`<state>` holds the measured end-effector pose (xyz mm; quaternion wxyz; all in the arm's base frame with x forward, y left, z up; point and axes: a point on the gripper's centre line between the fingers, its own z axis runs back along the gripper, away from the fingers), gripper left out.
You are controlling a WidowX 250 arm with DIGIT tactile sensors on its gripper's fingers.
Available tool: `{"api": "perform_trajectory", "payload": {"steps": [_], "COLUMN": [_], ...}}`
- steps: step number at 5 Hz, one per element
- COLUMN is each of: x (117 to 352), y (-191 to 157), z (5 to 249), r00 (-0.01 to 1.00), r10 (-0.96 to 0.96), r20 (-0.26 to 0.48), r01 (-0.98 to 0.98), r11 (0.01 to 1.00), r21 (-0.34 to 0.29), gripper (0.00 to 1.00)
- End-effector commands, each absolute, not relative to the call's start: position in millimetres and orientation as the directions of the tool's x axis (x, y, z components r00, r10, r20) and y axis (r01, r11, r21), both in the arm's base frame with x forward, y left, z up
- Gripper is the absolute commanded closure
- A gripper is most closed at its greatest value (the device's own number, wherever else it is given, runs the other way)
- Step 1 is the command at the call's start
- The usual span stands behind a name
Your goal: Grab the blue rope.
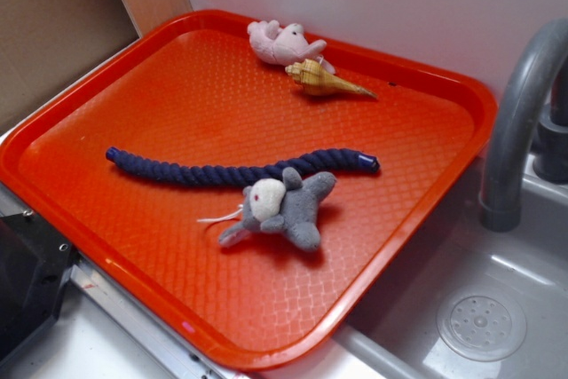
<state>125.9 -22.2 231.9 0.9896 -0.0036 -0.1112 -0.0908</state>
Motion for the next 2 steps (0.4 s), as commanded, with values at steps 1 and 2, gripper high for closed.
{"api": "perform_trajectory", "payload": {"steps": [1,2], "x": [172,199], "y": [-19,-21], "z": [206,189], "r00": [0.700,0.528], "r10": [-0.613,-0.769], "r20": [0.367,0.361], "r01": [0.623,0.796], "r11": [0.775,0.596], "r21": [0.105,0.104], "gripper": [0.00,0.00]}}
